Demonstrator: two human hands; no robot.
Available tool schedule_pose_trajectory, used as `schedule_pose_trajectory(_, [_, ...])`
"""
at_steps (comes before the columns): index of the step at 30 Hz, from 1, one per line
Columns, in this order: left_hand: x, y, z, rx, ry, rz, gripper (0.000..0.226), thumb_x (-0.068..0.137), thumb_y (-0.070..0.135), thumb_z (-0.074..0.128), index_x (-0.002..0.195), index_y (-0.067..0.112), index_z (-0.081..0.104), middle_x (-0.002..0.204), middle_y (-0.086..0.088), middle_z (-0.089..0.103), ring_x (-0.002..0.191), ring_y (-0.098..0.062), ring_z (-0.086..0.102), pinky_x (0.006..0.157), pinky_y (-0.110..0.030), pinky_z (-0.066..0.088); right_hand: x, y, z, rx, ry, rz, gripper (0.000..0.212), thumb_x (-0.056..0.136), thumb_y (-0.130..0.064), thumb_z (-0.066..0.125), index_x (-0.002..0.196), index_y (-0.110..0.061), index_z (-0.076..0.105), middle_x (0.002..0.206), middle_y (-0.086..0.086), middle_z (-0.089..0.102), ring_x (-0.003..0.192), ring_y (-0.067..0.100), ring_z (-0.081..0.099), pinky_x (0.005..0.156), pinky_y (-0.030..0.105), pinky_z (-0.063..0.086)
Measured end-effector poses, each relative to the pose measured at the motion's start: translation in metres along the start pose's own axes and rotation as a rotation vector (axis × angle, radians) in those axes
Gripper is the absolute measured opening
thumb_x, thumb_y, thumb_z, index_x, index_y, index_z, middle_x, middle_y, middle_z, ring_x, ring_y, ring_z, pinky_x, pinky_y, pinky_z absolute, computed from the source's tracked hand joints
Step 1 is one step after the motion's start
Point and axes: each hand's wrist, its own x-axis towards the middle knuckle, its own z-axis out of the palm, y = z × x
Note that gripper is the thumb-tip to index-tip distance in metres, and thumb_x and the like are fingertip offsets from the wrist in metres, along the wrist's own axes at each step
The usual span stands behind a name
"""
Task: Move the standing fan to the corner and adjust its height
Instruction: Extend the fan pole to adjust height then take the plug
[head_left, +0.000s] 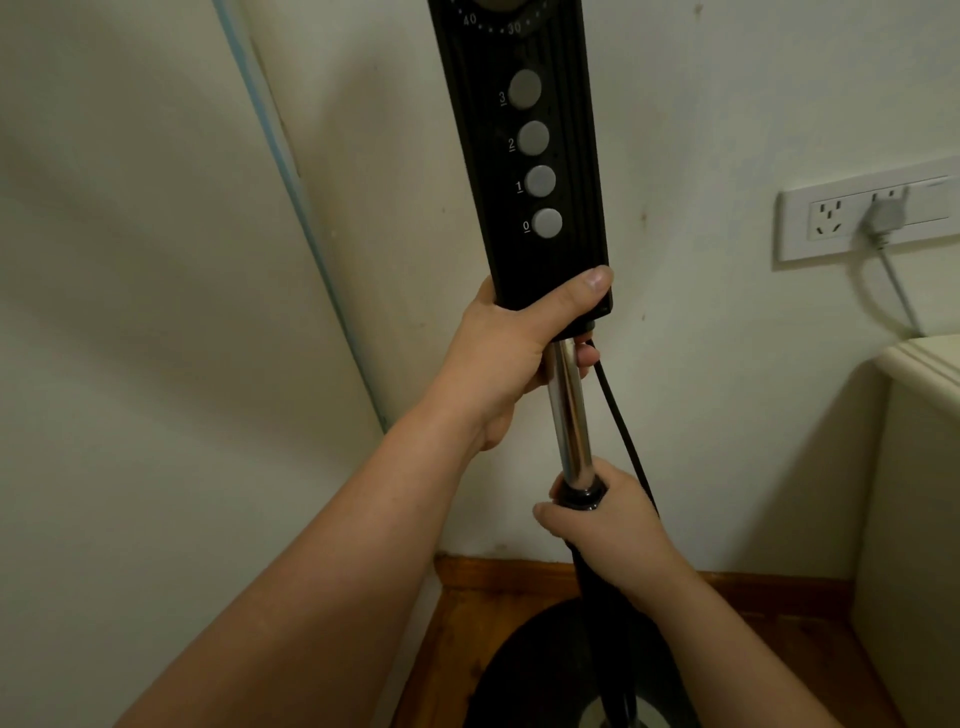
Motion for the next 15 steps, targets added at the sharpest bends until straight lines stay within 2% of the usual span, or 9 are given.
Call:
schedule_pose_trajectory(4, [0.0,0.0,0.0,-0.005,0.012,0.004,0.056,0.081,0.032,0.082,0.126,0.008,0.059,0.092,-0.006,0.071,0.073,-0.025,0.07,0.08,-0.046,0.061,-0.002,0.002,0.011,-0.014,0.129,-0.039,0.017,0.071,-0.011,0.071,0.079,-0.01,0.056,0.072,0.013,0.058,0.058,0.012,0.051,0.054,0.028,0.048])
schedule_pose_trajectory(9, [-0.001,0.0,0.0,-0.019,0.009,-0.011,0.061,0.078,0.034,0.084,0.127,0.008,0.059,0.092,-0.005,0.072,0.073,-0.024,0.07,0.077,-0.041,0.06,-0.008,0.002,0.02,-0.094,0.264,-0.022,0.024,0.073,-0.017,0.069,0.069,-0.027,0.047,0.057,-0.007,0.049,0.048,0.004,0.046,0.048,0.025,0.044])
schedule_pose_trajectory(11, [-0.002,0.001,0.0,-0.019,0.012,-0.013,0.062,0.077,0.034,0.084,0.128,0.008,0.058,0.094,-0.006,0.072,0.074,-0.024,0.071,0.078,-0.042,0.06,-0.012,-0.002,0.022,-0.136,0.3,-0.014,0.026,0.076,-0.019,0.068,0.069,-0.029,0.045,0.057,-0.006,0.049,0.048,0.005,0.047,0.047,0.025,0.043])
schedule_pose_trajectory(13, [-0.004,0.001,0.001,-0.019,0.003,-0.007,0.061,0.078,0.033,0.084,0.128,0.008,0.057,0.096,-0.007,0.071,0.074,-0.025,0.07,0.079,-0.043,0.06,-0.014,-0.009,0.019,-0.163,0.256,0.005,0.026,0.08,-0.023,0.07,0.075,-0.029,0.046,0.064,-0.006,0.053,0.053,0.006,0.051,0.05,0.023,0.045])
schedule_pose_trajectory(15, [-0.005,0.004,0.0,-0.021,-0.011,-0.009,0.059,0.079,0.031,0.084,0.127,0.007,0.058,0.095,-0.008,0.071,0.075,-0.026,0.07,0.08,-0.044,0.06,-0.018,-0.019,0.008,-0.241,0.125,0.046,0.023,0.083,-0.035,0.072,0.086,-0.03,0.049,0.076,-0.008,0.059,0.066,0.004,0.057,0.053,0.017,0.043])
